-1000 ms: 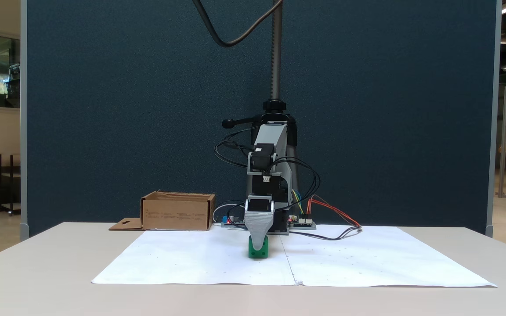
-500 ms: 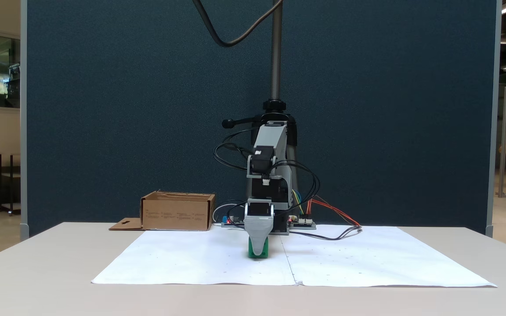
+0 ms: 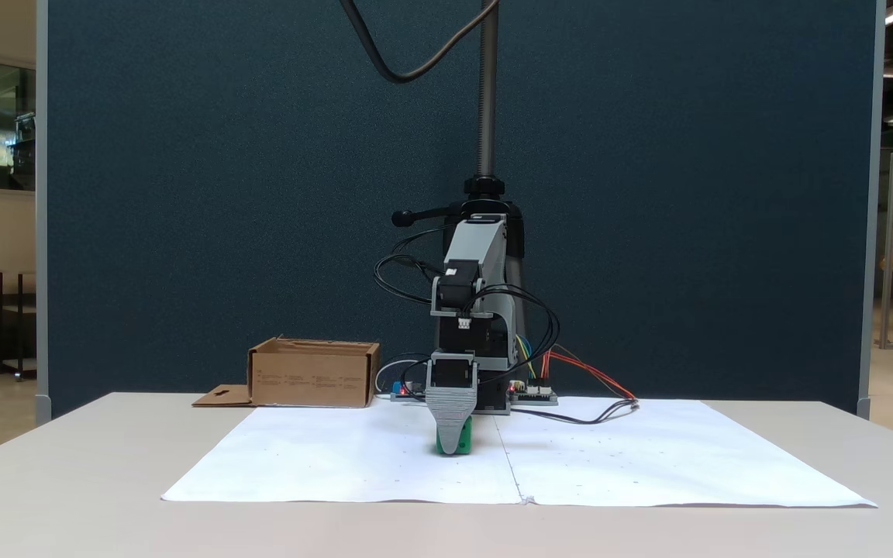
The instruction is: Grasp a green dice and put it in the bin.
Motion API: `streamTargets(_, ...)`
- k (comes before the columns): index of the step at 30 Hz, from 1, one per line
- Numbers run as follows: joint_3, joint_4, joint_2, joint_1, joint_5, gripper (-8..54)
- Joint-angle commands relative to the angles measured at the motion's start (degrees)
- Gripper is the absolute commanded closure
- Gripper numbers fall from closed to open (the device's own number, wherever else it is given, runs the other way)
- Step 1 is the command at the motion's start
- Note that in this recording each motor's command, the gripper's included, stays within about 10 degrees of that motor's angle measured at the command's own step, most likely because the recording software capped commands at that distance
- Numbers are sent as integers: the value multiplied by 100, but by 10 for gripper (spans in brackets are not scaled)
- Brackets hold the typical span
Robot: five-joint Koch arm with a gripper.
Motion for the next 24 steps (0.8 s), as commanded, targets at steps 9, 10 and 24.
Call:
streamTargets(9,-2573,2345,202,132,422,336)
streamTargets(10,-2881,2582,202,132,475,336)
streamTargets(24,-4579,4148,211,1107,870,336)
